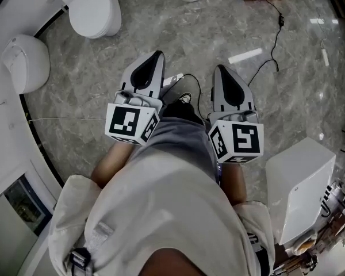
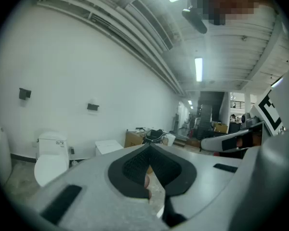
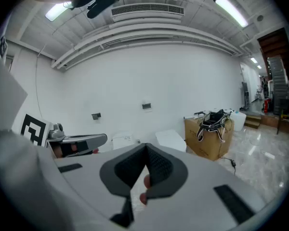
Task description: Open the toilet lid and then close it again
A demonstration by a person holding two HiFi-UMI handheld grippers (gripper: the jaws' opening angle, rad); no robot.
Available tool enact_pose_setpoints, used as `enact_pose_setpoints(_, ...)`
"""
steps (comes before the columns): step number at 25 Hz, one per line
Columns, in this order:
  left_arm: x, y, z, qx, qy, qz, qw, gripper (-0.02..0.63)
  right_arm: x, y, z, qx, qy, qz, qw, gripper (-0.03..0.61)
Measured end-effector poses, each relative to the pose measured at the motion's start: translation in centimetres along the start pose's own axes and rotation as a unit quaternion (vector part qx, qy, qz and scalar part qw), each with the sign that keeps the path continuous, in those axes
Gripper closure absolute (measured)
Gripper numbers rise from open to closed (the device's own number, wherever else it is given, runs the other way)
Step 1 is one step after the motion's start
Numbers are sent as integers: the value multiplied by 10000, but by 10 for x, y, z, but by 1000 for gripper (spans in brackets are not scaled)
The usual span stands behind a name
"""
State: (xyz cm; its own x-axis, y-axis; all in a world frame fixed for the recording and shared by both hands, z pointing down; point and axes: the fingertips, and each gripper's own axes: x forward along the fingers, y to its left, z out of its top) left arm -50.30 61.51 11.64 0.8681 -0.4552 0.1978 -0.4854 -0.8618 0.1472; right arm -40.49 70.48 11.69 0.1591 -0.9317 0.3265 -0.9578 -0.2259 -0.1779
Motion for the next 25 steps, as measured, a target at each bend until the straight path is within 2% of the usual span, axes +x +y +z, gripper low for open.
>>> enact_pose_setpoints(5,2,-9,-5,-51,45,-20,10000,609,-5,-11,-6,67,40,-14,10000,569)
enact_pose_setpoints(10,6,-9,-10,-107,152,-55,9998,609,-3,-12,-12,417,116,116,9990,569)
enact_pose_setpoints(16,18,11,-14,-291,216,-58,9993,609,15,-13,-15,421,260,54,9988,568)
enact_pose_setpoints(20,43,26,-17,-454,267,-139,9985,609,33,-23,-12,407,362,-80,9985,568)
enact_pose_setpoints(25,87,35,-7,-436,269,-216,9985,609,66,-47,0,395,434,-121,9982,569)
